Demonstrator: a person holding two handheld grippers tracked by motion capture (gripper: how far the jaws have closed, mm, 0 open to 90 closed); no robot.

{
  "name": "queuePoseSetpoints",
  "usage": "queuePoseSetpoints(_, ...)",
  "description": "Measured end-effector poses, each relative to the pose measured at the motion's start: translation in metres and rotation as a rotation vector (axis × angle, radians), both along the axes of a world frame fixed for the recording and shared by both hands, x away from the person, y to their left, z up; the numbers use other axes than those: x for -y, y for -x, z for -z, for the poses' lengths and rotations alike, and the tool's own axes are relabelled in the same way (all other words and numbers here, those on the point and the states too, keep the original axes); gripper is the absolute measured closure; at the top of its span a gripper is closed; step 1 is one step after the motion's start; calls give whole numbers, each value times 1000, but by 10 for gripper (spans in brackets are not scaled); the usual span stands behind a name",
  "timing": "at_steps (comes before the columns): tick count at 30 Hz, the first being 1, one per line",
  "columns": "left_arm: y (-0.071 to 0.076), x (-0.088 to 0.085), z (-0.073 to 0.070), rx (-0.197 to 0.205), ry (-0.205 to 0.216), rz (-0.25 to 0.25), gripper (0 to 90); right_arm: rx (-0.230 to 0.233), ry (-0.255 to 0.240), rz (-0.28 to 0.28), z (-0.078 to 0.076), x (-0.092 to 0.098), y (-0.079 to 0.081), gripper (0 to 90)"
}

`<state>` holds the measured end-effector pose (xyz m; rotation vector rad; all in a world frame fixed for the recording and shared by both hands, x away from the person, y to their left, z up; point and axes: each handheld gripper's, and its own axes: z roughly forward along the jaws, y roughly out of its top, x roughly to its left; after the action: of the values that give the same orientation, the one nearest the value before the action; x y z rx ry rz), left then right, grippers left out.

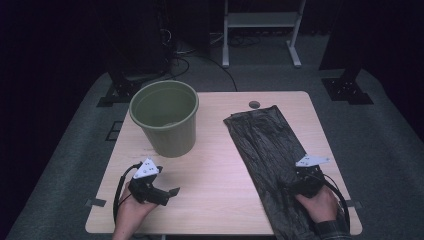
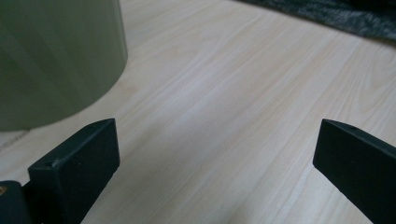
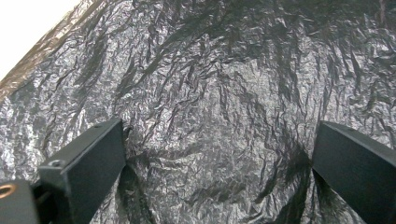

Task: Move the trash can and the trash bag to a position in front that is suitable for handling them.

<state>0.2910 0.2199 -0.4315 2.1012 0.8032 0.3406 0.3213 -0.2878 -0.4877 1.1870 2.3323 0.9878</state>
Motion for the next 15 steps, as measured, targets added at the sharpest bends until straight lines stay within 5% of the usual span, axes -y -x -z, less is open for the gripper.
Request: queuePoseSetpoints(15,-8,13,-42,6,-15,16,0,0,0,-1,0,0,0,21)
